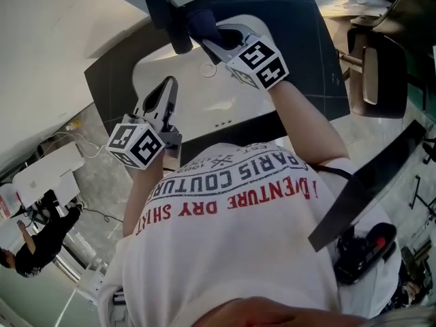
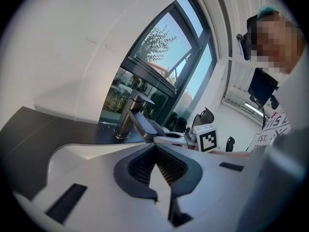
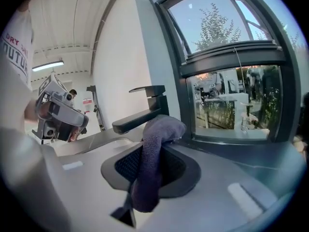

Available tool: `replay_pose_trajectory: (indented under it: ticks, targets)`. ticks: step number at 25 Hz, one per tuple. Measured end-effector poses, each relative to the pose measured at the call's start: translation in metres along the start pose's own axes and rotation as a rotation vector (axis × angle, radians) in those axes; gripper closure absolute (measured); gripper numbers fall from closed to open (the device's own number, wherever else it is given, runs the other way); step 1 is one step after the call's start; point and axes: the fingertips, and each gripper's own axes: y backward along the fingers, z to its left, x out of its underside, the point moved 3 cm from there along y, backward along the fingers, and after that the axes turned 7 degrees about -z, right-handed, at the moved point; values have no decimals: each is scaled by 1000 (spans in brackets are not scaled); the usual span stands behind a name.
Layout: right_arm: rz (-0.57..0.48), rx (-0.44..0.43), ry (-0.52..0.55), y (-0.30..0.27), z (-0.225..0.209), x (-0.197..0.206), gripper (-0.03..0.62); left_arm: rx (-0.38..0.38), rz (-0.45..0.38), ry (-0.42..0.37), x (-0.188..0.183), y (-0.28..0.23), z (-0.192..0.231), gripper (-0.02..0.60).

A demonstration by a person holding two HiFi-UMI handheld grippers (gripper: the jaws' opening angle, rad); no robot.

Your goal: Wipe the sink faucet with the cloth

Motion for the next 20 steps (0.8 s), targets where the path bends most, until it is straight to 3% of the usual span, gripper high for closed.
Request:
replay_pose_trajectory:
  ticks: [10, 20]
  targets:
    - [25, -138, 125, -56, 1, -11, 519, -44, -25, 25, -6, 4, 20, 579]
    - [78, -128, 130, -83, -10, 1, 519, -43, -11, 27, -9, -11, 36, 579]
